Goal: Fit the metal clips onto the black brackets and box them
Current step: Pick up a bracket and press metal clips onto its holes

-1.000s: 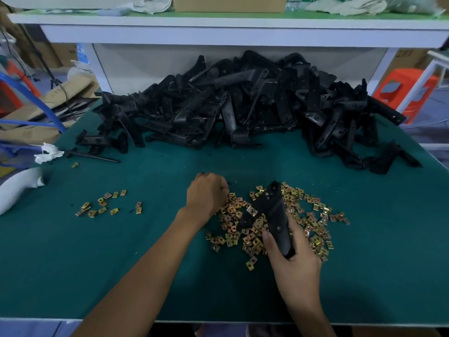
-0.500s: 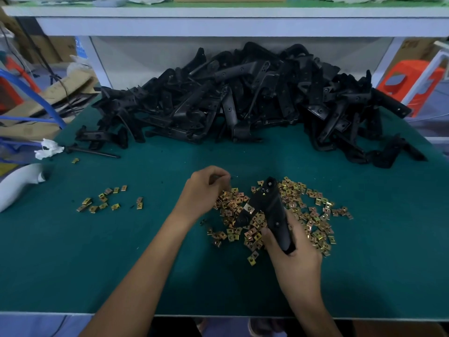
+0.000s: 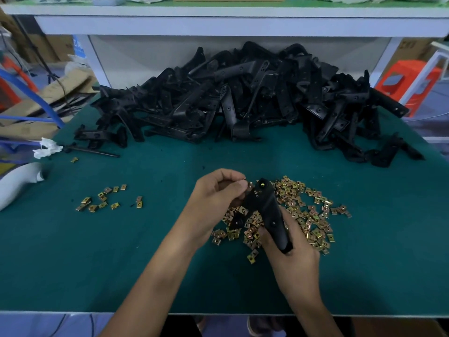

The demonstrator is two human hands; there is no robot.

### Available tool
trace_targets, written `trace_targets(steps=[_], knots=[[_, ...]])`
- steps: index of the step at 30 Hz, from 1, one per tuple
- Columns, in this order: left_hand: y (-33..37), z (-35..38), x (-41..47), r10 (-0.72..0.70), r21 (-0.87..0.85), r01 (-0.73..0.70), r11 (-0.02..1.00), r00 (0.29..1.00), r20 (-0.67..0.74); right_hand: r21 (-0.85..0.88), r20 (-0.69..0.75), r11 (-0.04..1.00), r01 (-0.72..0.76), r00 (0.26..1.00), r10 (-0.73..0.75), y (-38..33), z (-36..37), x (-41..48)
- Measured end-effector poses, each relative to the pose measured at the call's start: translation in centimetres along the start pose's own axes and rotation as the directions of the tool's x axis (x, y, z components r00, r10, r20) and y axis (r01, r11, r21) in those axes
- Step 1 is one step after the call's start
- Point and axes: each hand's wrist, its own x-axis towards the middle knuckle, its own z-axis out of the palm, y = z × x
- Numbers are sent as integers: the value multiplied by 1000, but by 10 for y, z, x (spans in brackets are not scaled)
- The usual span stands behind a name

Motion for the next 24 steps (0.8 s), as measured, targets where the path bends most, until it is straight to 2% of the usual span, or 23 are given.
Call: trace_targets(steps=[8,15,24], knots=[[0,7,-6,22,107,-15,994,997,-69,3,-11,999,39,999,-39,-4,0,0],[1,10,-7,-27,-25,25,999,995,-94,8,-23,999,34,999,-34,-1,2,0],[-2,17,-14,12,175,-4,985,999,-44,-65,-26,995,73,997,-75,-1,0,2]])
